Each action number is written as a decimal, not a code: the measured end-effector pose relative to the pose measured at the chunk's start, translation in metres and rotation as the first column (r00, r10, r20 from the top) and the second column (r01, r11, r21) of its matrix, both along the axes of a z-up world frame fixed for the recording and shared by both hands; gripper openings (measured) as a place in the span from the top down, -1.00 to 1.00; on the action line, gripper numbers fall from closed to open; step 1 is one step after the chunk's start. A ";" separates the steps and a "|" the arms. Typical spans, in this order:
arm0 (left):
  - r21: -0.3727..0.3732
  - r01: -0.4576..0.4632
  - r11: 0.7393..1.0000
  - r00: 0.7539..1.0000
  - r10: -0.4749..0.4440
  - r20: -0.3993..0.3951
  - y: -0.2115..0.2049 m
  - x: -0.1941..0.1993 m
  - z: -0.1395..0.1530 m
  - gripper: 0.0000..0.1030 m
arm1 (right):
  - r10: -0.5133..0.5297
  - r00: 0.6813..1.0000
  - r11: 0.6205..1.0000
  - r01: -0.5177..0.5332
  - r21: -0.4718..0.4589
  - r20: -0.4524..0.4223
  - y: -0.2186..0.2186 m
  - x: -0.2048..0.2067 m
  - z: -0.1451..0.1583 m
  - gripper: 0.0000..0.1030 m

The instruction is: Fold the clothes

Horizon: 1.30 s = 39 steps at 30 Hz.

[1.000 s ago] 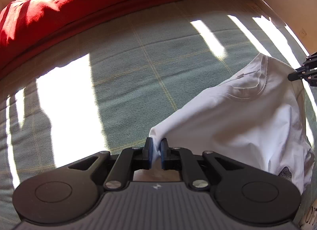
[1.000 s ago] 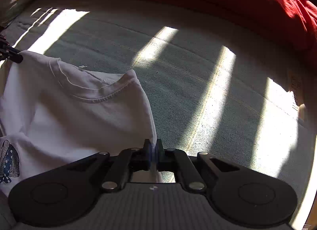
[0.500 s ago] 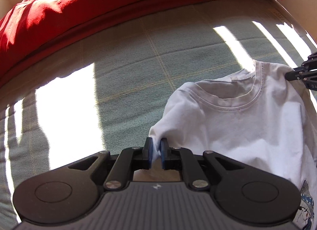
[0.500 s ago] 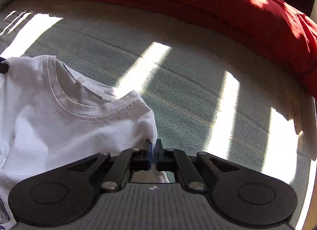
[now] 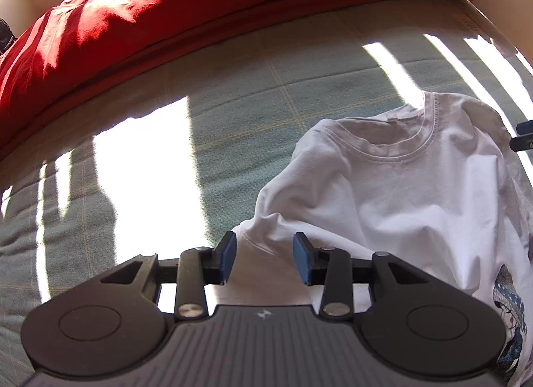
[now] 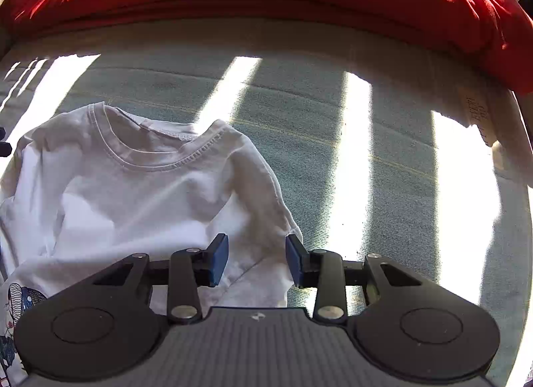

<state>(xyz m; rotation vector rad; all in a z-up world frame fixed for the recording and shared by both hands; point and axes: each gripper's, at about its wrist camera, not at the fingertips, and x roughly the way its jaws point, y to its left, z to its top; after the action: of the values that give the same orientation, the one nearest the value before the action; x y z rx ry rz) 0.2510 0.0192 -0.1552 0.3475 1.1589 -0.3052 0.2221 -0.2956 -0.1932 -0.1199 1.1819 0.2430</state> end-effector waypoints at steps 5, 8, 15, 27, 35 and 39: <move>-0.025 0.007 1.000 1.000 -0.007 -0.021 -0.003 -0.044 0.011 0.06 | -0.044 0.998 0.999 0.046 0.022 -0.050 -0.010 -0.044 0.003 0.17; -0.041 0.010 0.999 0.999 -0.012 -0.033 -0.004 -0.070 0.018 0.05 | -0.080 0.994 0.996 0.082 0.038 -0.070 -0.016 -0.070 0.008 0.17; -0.085 0.012 0.996 0.998 -0.018 -0.066 -0.009 -0.127 0.035 0.05 | -0.156 0.984 0.985 0.162 0.064 -0.087 -0.020 -0.135 0.034 0.17; -0.123 -0.086 0.989 0.989 0.070 -0.133 -0.017 -0.172 0.048 -0.05 | -0.269 0.949 0.949 0.290 0.122 -0.163 0.001 -0.203 0.054 0.05; -0.054 -0.206 0.977 0.969 0.196 -0.150 -0.043 -0.192 0.043 -0.13 | -0.238 0.925 0.925 0.309 0.222 -0.296 -0.033 -0.208 0.011 0.05; -0.046 -0.313 0.949 0.941 0.303 -0.148 -0.061 -0.207 0.039 -0.16 | -0.238 0.895 0.881 0.362 0.304 -0.377 -0.059 -0.206 -0.022 0.05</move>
<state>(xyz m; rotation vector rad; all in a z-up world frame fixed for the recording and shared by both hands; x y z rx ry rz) 0.0445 -0.0415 -0.1160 0.0807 1.3163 -0.0942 0.0160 -0.3549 -0.2154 0.4541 1.4474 0.2057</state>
